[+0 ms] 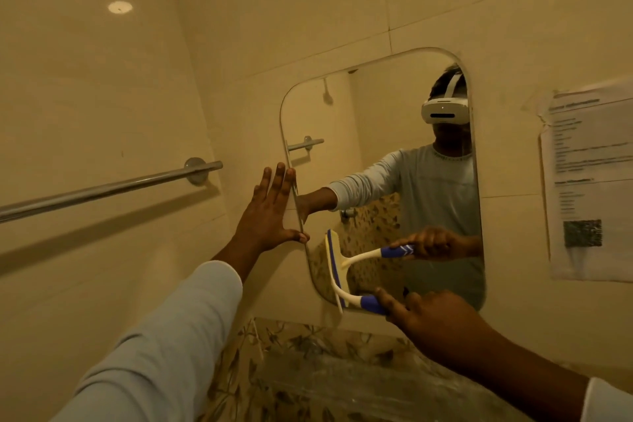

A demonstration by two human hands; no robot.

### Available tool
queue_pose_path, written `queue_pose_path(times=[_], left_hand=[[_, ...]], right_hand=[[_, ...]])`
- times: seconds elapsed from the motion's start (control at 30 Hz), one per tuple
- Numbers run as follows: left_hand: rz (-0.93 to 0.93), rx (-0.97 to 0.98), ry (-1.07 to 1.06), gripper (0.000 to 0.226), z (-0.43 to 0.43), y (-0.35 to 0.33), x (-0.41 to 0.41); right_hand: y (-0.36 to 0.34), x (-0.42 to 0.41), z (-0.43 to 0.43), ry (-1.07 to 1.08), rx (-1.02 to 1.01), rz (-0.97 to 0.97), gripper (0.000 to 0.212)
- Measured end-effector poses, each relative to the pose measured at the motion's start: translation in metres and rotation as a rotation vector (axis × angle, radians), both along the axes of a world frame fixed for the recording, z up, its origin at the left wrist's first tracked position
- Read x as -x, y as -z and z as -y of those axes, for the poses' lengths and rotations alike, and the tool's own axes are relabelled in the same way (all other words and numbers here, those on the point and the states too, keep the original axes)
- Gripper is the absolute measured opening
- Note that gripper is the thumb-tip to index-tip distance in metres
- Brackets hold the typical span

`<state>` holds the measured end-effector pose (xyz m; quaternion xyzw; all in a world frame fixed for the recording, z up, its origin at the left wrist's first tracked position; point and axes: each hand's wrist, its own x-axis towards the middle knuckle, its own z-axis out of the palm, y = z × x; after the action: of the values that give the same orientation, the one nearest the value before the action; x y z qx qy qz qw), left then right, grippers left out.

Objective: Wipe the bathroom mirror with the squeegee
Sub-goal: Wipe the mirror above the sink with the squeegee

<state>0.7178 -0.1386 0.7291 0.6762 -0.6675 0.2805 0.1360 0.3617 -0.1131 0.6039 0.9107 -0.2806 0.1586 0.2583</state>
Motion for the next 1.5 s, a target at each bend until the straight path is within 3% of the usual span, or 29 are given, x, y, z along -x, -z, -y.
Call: queue_pose_path(times=[0.53, 0.77, 0.9, 1.03, 1.1, 1.27, 1.37, 1.5], left_hand=[[-0.004, -0.003, 0.024, 0.156, -0.001, 0.001, 0.001], [0.000, -0.007, 0.027, 0.158, 0.000, 0.001, 0.001], [0.000, -0.014, 0.021, 0.158, 0.000, 0.001, 0.001], [0.007, -0.020, 0.026, 0.157, 0.001, 0.001, -0.001], [0.001, -0.018, 0.034, 0.157, 0.001, 0.001, -0.001], [-0.005, -0.023, 0.025, 0.158, 0.001, 0.000, -0.001], [-0.016, -0.023, 0.019, 0.158, 0.002, 0.000, 0.000], [-0.013, -0.031, 0.014, 0.158, 0.003, -0.001, -0.001]], right_hand=[[0.014, 0.142, -0.017, 0.173, -0.206, 0.036, 0.107], [0.022, 0.195, -0.017, 0.263, -0.162, 0.080, 0.121], [0.028, 0.221, -0.017, 0.270, -0.134, 0.110, 0.141], [0.031, 0.238, -0.021, 0.282, -0.102, 0.062, 0.144], [0.029, 0.241, -0.024, 0.264, -0.111, 0.052, 0.134], [0.033, 0.245, -0.033, 0.175, 0.028, 0.192, 0.060], [0.022, 0.218, -0.029, 0.063, 0.155, 0.378, 0.047], [-0.017, 0.141, -0.033, 0.086, -0.060, 0.705, 0.027]])
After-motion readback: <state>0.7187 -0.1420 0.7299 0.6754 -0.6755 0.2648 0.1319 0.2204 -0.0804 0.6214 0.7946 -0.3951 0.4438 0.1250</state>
